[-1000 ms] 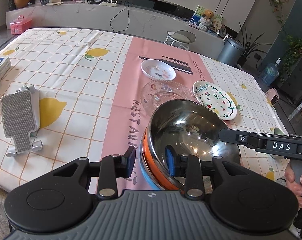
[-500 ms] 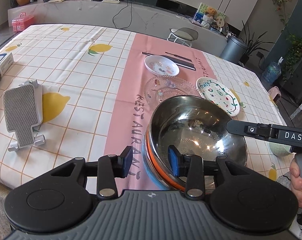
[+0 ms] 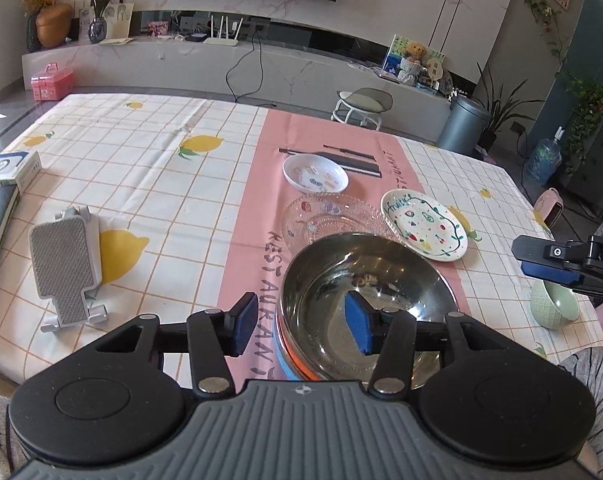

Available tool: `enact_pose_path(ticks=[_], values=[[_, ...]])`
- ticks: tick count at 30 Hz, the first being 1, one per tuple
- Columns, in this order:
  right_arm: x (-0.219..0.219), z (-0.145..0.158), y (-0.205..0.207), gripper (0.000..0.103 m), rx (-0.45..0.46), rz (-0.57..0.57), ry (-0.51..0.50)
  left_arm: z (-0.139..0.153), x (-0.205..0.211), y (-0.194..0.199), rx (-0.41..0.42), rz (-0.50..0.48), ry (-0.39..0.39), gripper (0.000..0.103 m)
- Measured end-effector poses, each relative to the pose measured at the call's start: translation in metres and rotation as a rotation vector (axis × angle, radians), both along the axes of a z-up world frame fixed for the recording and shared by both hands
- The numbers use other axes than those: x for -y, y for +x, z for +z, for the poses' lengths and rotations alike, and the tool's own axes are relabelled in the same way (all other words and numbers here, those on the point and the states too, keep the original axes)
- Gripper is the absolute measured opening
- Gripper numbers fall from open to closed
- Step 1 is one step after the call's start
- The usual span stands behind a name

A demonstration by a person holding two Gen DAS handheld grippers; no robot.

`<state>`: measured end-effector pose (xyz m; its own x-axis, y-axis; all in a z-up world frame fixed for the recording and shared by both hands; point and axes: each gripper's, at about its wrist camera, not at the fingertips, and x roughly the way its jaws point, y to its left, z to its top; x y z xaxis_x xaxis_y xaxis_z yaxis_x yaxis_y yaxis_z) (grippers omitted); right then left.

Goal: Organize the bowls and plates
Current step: 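Move both grippers to the rim of the pale green bowl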

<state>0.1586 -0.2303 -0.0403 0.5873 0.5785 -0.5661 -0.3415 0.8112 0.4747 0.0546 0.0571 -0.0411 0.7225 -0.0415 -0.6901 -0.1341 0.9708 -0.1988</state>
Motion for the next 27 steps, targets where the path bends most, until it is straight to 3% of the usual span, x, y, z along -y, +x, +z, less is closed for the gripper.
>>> enact_pose_path(ticks=[9,18,22,27], values=[[0.08,0.018,-0.012,0.058,0.08,-0.263,-0.054,0.039,0.031,0.001,0.073,-0.081,0.03,0.062],[0.159,0.001,-0.021,0.058,0.042,-0.512,-0.03,0.069,0.084,0.033,0.051,-0.197,-0.014,0.062],[0.177,-0.009,-0.024,0.066,0.036,-0.64,-0.053,0.079,0.112,0.05,0.033,-0.251,-0.03,0.062],[0.197,-0.025,-0.019,0.066,-0.027,-0.7,0.044,0.083,0.149,0.073,0.0,-0.327,-0.034,0.062]])
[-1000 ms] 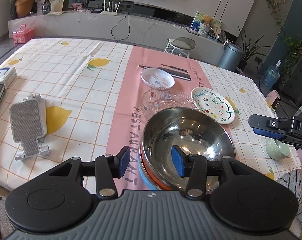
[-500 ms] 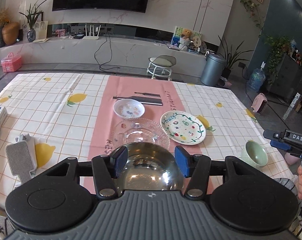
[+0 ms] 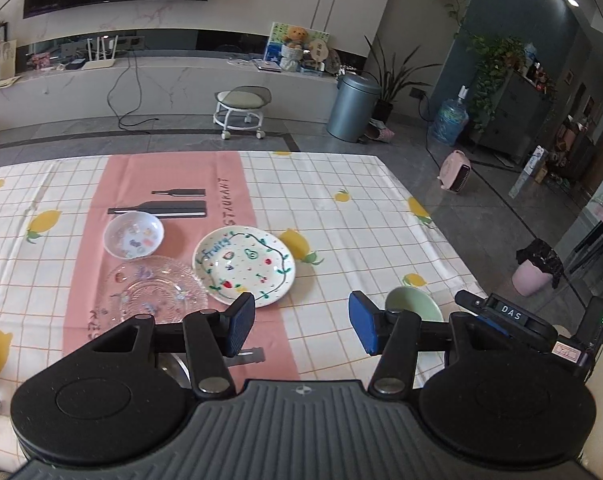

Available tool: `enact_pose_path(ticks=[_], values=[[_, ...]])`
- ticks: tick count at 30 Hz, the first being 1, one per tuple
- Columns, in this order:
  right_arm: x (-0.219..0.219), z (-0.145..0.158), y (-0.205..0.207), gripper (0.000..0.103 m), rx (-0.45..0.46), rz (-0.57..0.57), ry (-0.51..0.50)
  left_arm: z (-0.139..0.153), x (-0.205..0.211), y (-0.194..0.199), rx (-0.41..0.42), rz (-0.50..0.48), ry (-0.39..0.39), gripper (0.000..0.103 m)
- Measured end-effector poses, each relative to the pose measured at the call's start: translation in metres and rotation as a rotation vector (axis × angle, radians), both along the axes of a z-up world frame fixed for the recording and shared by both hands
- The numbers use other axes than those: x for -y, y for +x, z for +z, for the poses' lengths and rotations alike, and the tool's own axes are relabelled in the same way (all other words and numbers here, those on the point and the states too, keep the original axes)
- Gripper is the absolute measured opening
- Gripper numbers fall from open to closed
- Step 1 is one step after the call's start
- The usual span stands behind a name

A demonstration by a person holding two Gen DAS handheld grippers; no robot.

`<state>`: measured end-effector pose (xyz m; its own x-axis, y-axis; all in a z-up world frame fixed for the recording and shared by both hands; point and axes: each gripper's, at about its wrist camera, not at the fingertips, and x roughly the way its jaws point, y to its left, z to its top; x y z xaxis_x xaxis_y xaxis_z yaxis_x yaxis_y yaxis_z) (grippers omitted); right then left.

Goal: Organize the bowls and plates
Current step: 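Move both grippers to the rim of the pale green bowl, then close both grippers on the pale green bowl rim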

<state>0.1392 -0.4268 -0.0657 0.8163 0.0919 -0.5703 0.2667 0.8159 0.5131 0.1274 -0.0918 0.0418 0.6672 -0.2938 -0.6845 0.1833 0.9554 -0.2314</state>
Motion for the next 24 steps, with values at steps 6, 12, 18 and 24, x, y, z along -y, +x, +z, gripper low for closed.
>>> enact_pose_path(ticks=[6,12,18,24], values=[[0.004,-0.008,0.008,0.079,-0.056,-0.009,0.051,-0.017,0.044,0.026,-0.066,-0.075,-0.025,0.062],[0.007,-0.014,0.013,0.079,-0.094,0.001,0.085,-0.043,0.073,0.056,-0.167,-0.126,-0.047,0.062],[0.013,-0.023,0.025,0.078,-0.158,0.011,0.143,-0.061,0.096,0.067,-0.209,-0.169,0.044,0.062],[0.015,-0.028,0.034,0.077,-0.2,0.001,0.159,-0.074,0.116,0.079,-0.221,-0.211,0.106,0.062]])
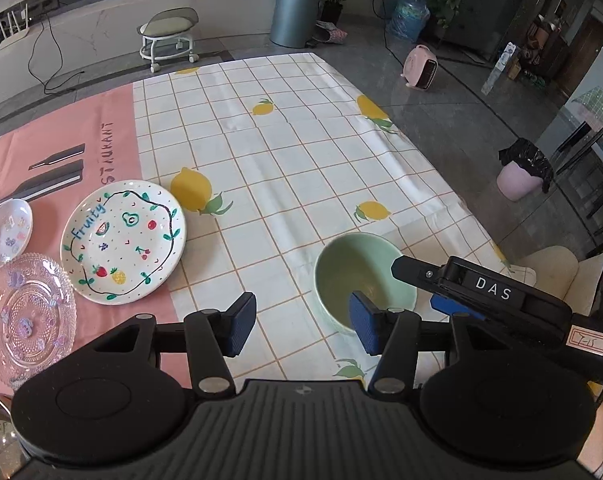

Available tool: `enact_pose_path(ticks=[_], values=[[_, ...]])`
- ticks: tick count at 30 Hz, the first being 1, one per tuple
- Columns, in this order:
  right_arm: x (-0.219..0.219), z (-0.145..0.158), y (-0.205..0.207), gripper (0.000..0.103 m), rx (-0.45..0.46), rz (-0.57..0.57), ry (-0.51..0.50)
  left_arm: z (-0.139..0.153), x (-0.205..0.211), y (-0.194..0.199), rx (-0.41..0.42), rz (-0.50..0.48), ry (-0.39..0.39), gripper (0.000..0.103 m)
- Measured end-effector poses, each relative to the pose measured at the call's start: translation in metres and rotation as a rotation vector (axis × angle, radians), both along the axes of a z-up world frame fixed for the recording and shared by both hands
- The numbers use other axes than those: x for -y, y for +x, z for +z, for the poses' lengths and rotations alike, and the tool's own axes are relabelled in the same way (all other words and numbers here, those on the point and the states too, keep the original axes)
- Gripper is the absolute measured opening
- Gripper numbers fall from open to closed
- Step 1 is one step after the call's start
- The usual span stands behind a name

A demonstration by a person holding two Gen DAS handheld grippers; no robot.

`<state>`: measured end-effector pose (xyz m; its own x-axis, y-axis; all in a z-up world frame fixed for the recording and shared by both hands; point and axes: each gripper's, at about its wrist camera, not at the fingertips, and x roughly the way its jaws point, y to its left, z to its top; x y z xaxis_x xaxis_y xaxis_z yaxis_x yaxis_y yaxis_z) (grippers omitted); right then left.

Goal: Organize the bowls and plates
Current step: 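Close both grippers on the pale green bowl rim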

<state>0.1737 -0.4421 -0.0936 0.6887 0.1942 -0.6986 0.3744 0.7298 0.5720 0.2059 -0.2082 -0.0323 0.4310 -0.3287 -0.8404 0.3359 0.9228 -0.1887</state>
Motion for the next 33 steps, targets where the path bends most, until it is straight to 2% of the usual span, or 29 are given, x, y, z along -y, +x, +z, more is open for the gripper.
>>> enact_pose_path(ticks=[4,9,12,16,20,22,29,33], values=[[-0.002,0.0,0.009,0.076,-0.015,-0.004,-0.033,-0.011,0.009,0.009,-0.021,-0.006,0.004,0.062],[-0.004,-0.003,0.025,0.071,-0.054,0.0,-0.06,-0.025,0.018,0.02,-0.023,-0.007,0.058,0.062],[-0.006,-0.003,0.026,0.07,-0.05,0.016,-0.069,-0.033,0.019,0.029,-0.066,0.0,0.067,0.062],[-0.004,-0.005,0.026,0.064,-0.06,0.021,-0.06,-0.043,0.018,0.036,-0.106,0.016,0.033,0.062],[-0.006,-0.009,0.029,0.062,-0.093,0.073,-0.035,-0.057,0.025,0.046,-0.193,-0.071,0.063,0.06],[-0.009,-0.011,0.031,0.061,-0.101,0.114,-0.027,-0.063,0.028,0.046,-0.193,-0.095,0.077,0.061],[-0.017,-0.008,0.033,0.044,-0.12,0.114,-0.105,-0.073,0.03,0.046,-0.195,-0.093,0.076,0.061],[-0.017,-0.009,0.035,0.041,-0.132,0.121,-0.118,-0.076,0.029,0.045,-0.197,-0.073,0.048,0.053]])
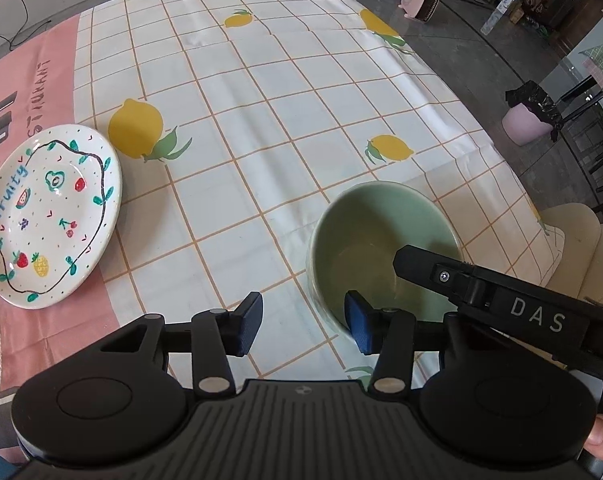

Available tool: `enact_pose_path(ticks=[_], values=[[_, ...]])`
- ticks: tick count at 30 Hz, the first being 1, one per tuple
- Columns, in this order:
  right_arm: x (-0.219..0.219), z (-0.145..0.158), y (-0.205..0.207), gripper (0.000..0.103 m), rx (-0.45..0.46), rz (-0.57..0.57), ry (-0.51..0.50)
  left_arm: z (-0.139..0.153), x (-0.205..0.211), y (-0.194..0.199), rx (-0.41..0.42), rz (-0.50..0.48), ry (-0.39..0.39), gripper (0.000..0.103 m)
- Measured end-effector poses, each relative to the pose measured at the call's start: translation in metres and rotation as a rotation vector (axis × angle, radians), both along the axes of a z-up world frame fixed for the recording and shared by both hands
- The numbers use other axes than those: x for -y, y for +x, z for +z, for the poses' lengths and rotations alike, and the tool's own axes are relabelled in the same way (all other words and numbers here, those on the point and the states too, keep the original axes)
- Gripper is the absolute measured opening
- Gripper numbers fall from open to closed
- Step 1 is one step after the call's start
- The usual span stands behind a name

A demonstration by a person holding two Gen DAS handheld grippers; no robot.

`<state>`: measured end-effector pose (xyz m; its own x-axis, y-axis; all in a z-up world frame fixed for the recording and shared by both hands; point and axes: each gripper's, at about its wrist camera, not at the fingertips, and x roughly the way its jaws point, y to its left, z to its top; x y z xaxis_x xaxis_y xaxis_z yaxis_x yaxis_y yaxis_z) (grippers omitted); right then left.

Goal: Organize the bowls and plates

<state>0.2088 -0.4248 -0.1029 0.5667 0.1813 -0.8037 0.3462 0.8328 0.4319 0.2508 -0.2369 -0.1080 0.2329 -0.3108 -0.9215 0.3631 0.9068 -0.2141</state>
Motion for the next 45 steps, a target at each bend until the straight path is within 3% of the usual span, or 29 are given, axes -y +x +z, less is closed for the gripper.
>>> enact_pose_path(ticks=[3,7,13,18,28,37,41,45], values=[[0.0,-0.002,0.003,0.038,-0.011,0.018,0.002,0.0,0.0,-0.002,0.004,-0.005,-0.009,0.041],[-0.009,0.0,0.01,0.025,-0.033,0.065,-0.057,-0.003,0.002,-0.002,-0.028,0.007,-0.011,0.024],[-0.016,0.0,0.011,0.012,-0.034,0.106,-0.103,-0.008,-0.007,0.002,-0.049,0.093,-0.023,0.016],[-0.009,-0.001,0.006,0.014,-0.012,0.097,-0.032,-0.009,-0.017,0.002,-0.08,0.138,-0.058,0.014],[-0.006,0.013,-0.018,0.015,0.125,0.105,0.038,0.021,-0.027,-0.012,-0.032,0.137,-0.084,0.013],[-0.012,0.037,-0.048,0.017,0.261,0.128,0.093,0.064,-0.036,-0.041,0.121,0.129,-0.062,0.011],[-0.022,0.058,-0.058,0.017,0.326,0.145,0.106,0.087,-0.057,-0.052,0.134,0.172,-0.082,0.011],[-0.041,0.075,-0.067,0.018,0.376,0.215,0.136,0.109,-0.083,-0.077,0.197,0.215,-0.059,0.012]])
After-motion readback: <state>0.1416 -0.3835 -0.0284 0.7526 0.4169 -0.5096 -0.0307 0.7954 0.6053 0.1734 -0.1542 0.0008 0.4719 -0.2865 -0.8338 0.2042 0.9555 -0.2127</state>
